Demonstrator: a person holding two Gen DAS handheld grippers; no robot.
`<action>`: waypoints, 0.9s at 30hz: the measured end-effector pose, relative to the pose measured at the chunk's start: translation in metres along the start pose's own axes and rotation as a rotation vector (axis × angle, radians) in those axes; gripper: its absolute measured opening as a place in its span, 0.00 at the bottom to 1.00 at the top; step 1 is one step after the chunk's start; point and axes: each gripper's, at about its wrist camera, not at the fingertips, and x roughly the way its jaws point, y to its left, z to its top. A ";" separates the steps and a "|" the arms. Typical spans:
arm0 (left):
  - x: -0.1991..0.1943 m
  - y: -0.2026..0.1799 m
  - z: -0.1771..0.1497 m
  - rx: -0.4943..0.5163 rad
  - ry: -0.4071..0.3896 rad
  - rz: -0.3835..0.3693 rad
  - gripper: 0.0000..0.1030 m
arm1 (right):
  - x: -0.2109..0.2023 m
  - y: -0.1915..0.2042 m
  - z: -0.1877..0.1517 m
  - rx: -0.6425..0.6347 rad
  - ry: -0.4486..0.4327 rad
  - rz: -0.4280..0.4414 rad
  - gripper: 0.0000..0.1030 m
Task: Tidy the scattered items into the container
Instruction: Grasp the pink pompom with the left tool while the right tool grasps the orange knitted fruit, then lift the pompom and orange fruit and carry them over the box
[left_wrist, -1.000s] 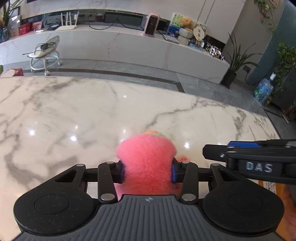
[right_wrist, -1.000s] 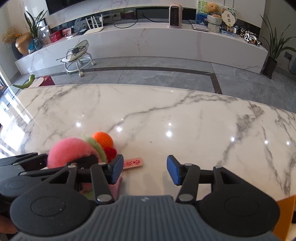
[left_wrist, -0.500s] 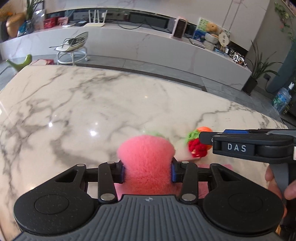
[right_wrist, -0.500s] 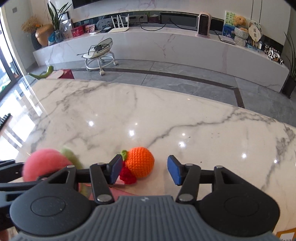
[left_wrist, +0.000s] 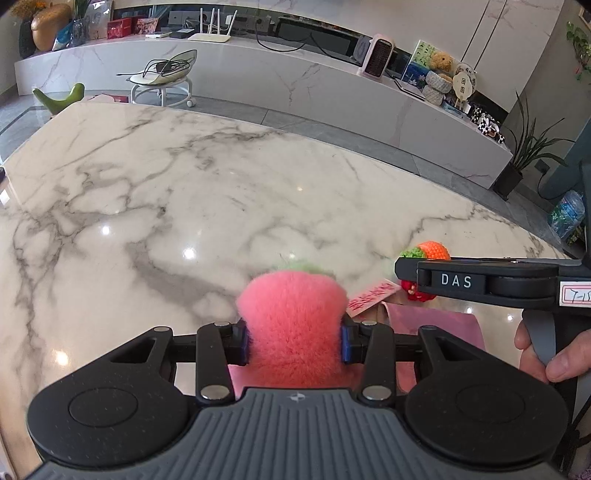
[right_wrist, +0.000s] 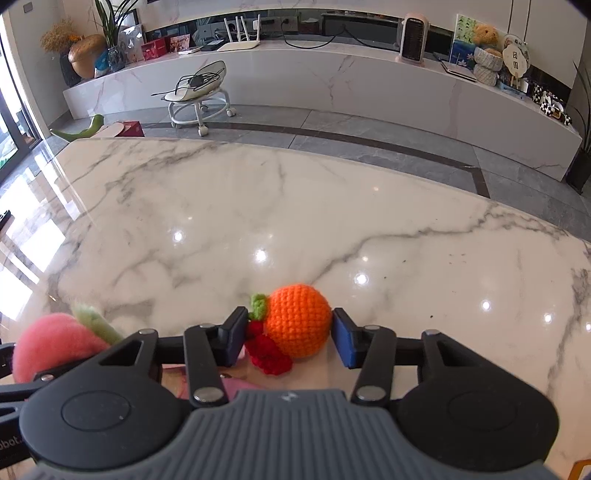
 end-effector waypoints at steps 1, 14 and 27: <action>-0.003 -0.001 0.000 -0.005 -0.001 -0.003 0.46 | -0.003 0.001 -0.001 -0.009 0.002 0.005 0.50; -0.077 -0.030 -0.022 0.016 -0.053 -0.015 0.45 | -0.104 -0.001 -0.035 0.029 -0.063 0.015 0.49; -0.163 -0.078 -0.062 0.115 -0.145 -0.080 0.45 | -0.232 -0.004 -0.100 0.074 -0.199 0.005 0.49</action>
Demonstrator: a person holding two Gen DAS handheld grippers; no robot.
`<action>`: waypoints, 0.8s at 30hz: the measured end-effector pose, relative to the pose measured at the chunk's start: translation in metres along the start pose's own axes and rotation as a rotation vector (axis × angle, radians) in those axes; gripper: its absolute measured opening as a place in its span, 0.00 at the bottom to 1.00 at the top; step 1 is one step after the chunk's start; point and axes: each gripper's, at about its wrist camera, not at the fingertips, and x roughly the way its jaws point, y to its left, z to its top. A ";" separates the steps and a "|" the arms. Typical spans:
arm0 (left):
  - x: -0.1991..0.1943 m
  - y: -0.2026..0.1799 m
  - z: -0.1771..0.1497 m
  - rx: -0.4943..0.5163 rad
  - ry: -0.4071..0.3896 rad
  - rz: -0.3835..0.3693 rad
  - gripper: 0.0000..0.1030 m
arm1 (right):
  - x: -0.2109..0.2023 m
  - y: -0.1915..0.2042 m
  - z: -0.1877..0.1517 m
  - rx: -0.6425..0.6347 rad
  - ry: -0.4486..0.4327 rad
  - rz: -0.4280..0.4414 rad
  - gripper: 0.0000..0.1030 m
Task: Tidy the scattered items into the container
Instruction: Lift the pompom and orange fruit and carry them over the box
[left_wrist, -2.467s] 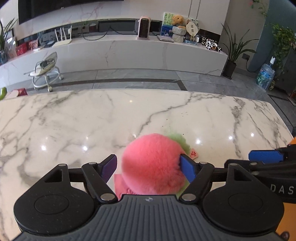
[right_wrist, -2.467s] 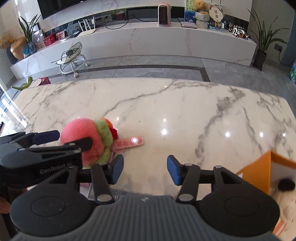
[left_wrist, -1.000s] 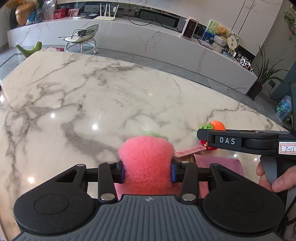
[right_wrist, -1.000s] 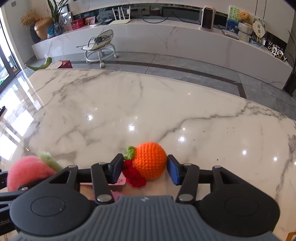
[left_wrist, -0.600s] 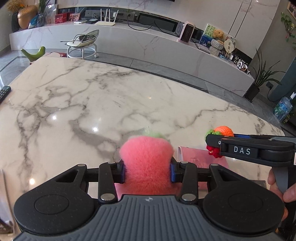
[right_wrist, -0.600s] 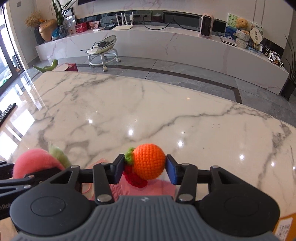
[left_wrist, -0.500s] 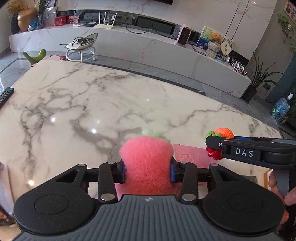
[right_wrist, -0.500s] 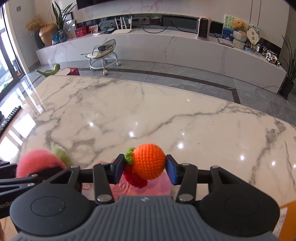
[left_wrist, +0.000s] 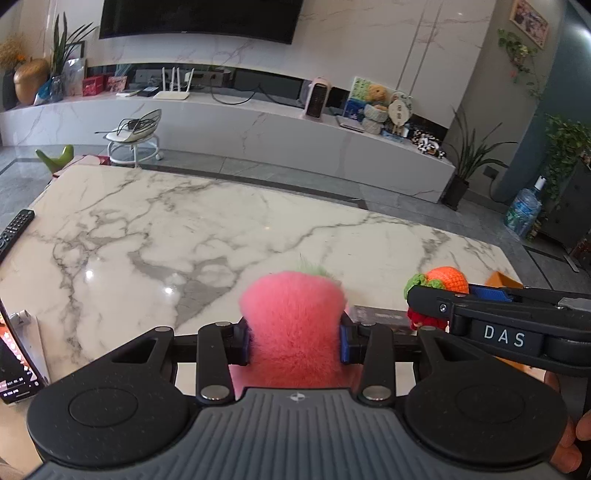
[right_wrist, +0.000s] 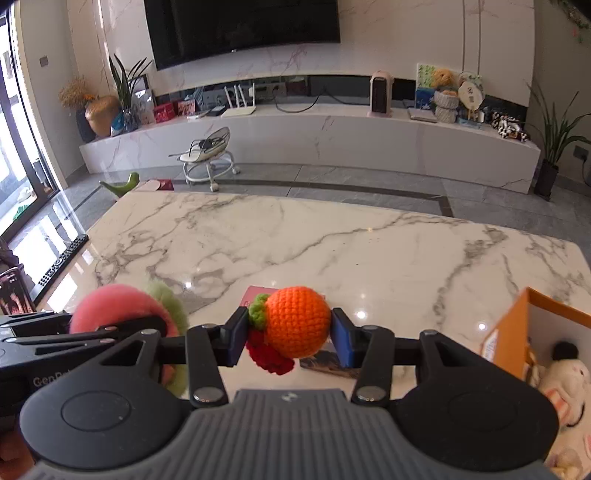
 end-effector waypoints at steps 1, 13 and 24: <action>-0.004 -0.004 -0.003 0.007 -0.004 -0.004 0.45 | -0.008 -0.001 -0.004 0.000 -0.008 -0.004 0.49; -0.038 -0.068 -0.030 0.141 -0.041 -0.051 0.45 | -0.082 -0.044 -0.051 0.049 -0.090 -0.142 0.49; -0.042 -0.144 -0.041 0.256 -0.060 -0.145 0.45 | -0.125 -0.101 -0.079 0.119 -0.137 -0.222 0.49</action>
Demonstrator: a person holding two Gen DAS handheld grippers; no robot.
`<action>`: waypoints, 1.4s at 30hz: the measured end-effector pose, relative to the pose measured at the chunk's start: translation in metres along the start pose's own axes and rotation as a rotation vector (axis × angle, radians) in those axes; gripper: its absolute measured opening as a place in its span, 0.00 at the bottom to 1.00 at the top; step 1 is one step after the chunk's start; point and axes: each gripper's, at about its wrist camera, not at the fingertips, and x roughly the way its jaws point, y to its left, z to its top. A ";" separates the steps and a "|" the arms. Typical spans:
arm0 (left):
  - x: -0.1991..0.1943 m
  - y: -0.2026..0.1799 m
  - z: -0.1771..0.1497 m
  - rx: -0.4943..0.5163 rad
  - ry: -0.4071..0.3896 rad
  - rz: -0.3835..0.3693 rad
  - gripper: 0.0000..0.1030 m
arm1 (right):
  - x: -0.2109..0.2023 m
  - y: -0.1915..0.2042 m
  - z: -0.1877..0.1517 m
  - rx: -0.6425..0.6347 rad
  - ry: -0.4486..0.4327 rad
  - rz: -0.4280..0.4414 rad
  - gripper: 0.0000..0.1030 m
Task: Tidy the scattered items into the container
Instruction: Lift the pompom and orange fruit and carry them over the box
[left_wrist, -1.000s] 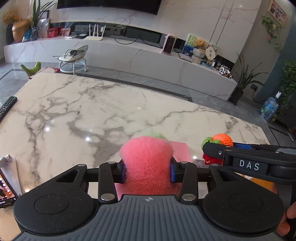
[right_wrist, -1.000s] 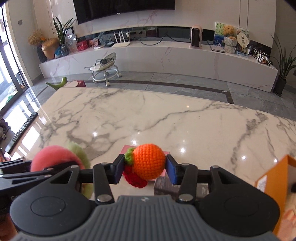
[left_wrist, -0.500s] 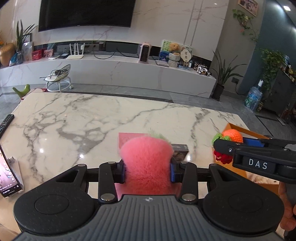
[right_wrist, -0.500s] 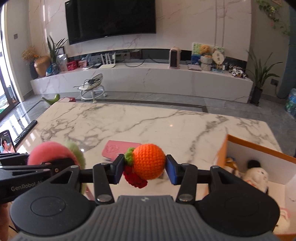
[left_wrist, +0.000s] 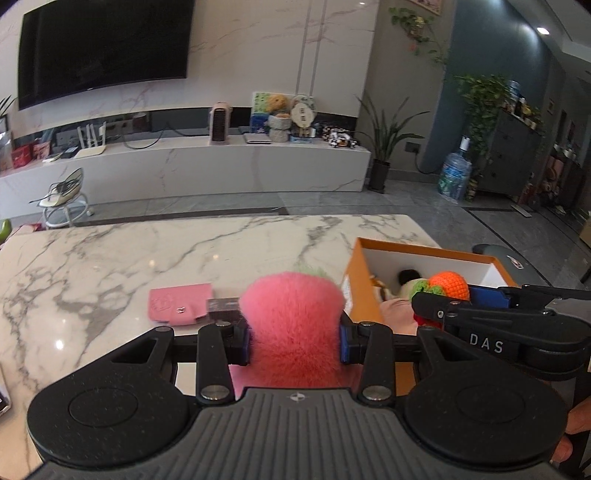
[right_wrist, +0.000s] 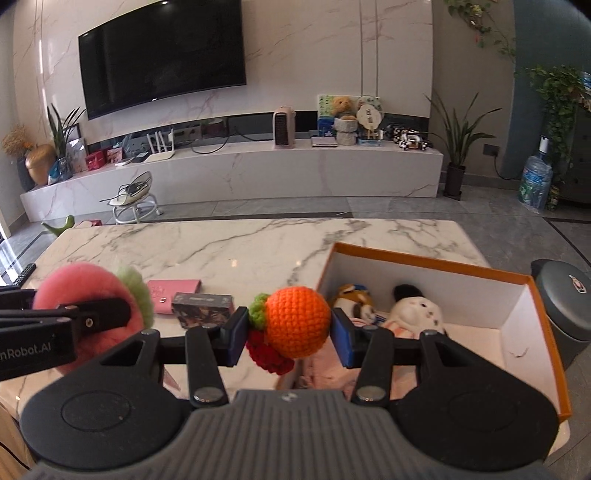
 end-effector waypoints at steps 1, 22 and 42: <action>0.002 -0.006 0.002 0.008 -0.001 -0.008 0.45 | -0.002 -0.006 -0.001 0.006 -0.003 -0.006 0.49; 0.058 -0.108 0.041 0.129 0.009 -0.207 0.44 | -0.032 -0.145 0.000 0.207 -0.044 -0.205 0.49; 0.186 -0.170 0.012 0.274 0.247 -0.269 0.44 | 0.047 -0.205 -0.018 0.304 0.102 -0.165 0.49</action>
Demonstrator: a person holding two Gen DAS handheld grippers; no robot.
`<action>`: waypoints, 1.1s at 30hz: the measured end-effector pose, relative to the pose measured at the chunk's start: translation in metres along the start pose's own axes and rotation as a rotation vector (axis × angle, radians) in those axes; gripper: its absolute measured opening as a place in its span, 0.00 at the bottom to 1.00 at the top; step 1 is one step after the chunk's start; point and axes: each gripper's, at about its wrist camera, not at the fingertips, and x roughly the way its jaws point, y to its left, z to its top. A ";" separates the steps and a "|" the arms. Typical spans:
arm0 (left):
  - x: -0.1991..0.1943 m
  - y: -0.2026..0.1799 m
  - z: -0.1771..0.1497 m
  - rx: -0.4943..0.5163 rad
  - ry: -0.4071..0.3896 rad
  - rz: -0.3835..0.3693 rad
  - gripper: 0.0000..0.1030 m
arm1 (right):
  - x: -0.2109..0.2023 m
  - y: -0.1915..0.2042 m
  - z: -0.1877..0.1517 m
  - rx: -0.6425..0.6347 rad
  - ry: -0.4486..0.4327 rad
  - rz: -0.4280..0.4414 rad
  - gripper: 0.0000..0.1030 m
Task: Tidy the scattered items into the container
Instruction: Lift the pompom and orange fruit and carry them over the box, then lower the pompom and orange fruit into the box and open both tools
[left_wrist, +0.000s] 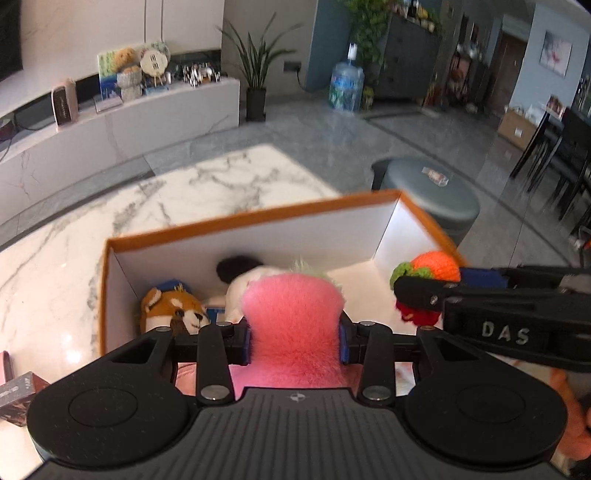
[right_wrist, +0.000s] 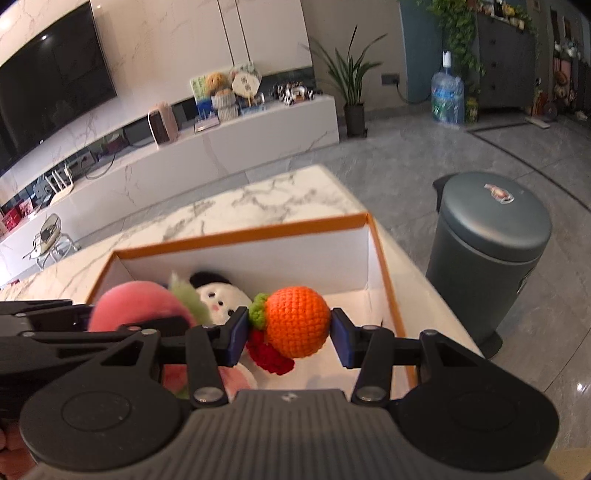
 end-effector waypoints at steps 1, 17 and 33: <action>0.005 0.001 -0.002 0.003 0.013 -0.001 0.44 | 0.005 0.000 0.000 -0.002 0.010 0.000 0.49; 0.017 -0.002 -0.010 0.072 0.055 -0.004 0.69 | 0.051 -0.006 -0.002 0.005 0.154 0.018 0.49; -0.018 0.008 -0.007 0.056 0.011 -0.018 0.21 | 0.052 -0.003 -0.007 0.012 0.183 0.014 0.49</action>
